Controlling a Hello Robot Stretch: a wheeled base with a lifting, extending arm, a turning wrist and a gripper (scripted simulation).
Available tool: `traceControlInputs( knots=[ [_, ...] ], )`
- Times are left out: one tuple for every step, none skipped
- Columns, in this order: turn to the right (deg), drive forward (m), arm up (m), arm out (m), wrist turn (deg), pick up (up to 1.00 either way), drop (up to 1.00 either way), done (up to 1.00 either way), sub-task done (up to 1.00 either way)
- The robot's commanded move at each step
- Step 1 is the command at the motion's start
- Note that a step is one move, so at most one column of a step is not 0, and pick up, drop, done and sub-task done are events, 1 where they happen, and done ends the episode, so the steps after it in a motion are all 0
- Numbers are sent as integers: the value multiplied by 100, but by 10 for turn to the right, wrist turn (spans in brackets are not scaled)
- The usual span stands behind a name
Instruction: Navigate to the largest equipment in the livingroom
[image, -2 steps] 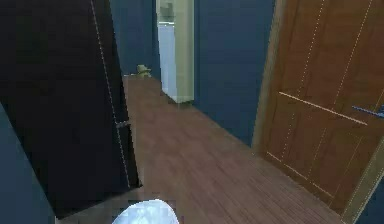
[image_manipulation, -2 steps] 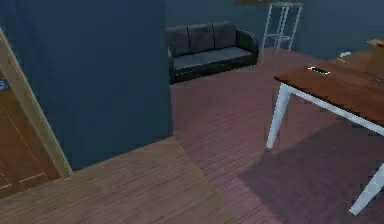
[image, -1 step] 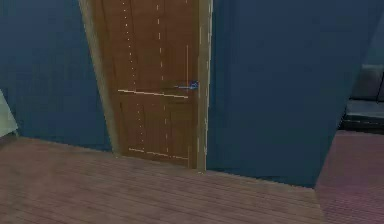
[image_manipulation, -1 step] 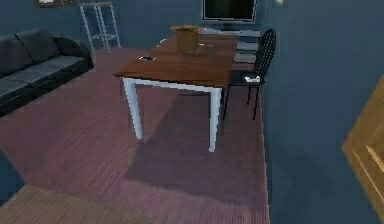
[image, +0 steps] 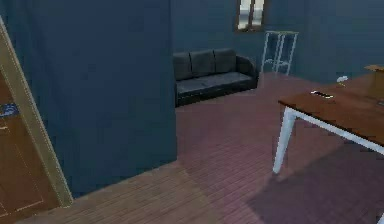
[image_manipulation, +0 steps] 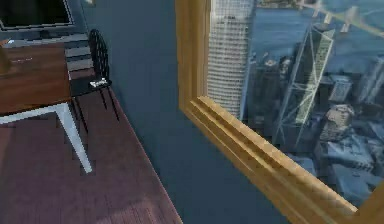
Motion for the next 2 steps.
traceControlInputs(
  knots=[
    [450, 0, 0, 0, 0, 0, 0, 0, 0],
    [0, 100, 0, 0, 0, 0, 0, 0, 0]
  ],
)
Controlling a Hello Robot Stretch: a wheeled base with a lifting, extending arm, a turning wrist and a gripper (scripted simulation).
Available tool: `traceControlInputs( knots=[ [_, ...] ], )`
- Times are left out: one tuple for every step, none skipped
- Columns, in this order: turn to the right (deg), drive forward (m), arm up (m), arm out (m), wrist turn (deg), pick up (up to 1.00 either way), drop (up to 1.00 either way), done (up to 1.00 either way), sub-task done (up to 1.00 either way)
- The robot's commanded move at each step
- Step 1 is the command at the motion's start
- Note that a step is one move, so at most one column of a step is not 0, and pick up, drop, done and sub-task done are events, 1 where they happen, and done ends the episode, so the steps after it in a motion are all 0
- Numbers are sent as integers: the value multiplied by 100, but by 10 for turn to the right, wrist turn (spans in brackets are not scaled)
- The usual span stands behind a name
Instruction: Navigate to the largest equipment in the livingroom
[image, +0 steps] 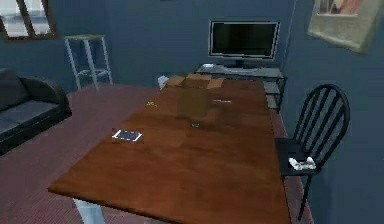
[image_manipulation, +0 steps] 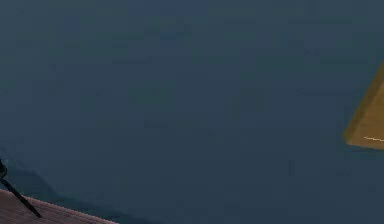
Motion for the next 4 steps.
traceControlInputs(
  knots=[
    [0, 15, 0, 0, 0, 0, 0, 0, 0],
    [-450, 0, 0, 0, 0, 0, 0, 0, 0],
    [-390, 0, 0, 0, 0, 0, 0, 0, 0],
    [0, 90, 0, 0, 0, 0, 0, 0, 0]
  ],
)
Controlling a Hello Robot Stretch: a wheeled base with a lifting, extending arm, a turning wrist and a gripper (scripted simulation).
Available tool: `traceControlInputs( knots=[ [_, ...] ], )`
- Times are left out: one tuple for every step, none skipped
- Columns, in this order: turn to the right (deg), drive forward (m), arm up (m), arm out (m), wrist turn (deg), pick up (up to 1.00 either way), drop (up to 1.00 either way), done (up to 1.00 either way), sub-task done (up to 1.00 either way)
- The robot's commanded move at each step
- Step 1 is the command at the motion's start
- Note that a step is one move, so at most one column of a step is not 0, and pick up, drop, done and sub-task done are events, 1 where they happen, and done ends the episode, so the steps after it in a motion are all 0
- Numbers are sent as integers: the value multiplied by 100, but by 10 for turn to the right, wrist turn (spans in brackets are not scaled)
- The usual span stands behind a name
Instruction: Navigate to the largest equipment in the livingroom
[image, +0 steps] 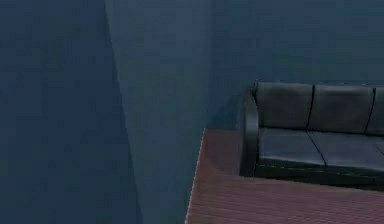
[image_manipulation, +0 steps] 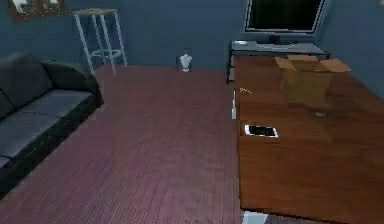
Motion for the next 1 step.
traceControlInputs(
  knots=[
    [450, 0, 0, 0, 0, 0, 0, 0, 0]
  ],
)
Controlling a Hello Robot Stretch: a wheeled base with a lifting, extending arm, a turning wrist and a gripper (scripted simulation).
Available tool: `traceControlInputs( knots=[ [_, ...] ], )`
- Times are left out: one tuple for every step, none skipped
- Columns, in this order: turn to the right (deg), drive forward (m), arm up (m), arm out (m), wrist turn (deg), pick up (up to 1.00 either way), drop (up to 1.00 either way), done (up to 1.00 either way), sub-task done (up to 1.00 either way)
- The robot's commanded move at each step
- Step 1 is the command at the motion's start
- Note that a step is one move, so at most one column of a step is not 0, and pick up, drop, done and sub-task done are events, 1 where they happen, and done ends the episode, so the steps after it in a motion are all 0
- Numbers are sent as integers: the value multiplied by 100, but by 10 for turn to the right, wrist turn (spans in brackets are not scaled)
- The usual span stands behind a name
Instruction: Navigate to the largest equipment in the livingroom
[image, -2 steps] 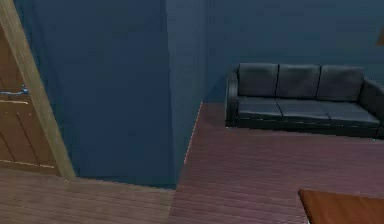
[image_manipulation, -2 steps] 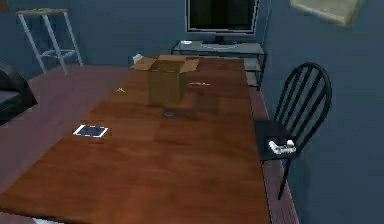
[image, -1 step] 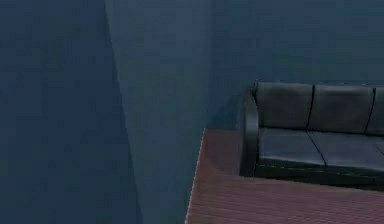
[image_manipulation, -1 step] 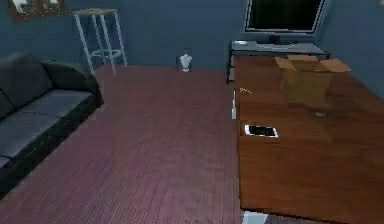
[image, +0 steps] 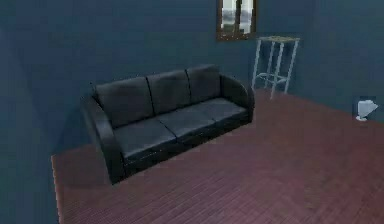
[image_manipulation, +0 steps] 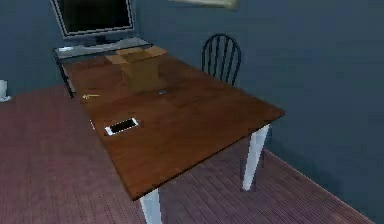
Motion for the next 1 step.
traceControlInputs(
  knots=[
    [450, 0, 0, 0, 0, 0, 0, 0, 0]
  ],
)
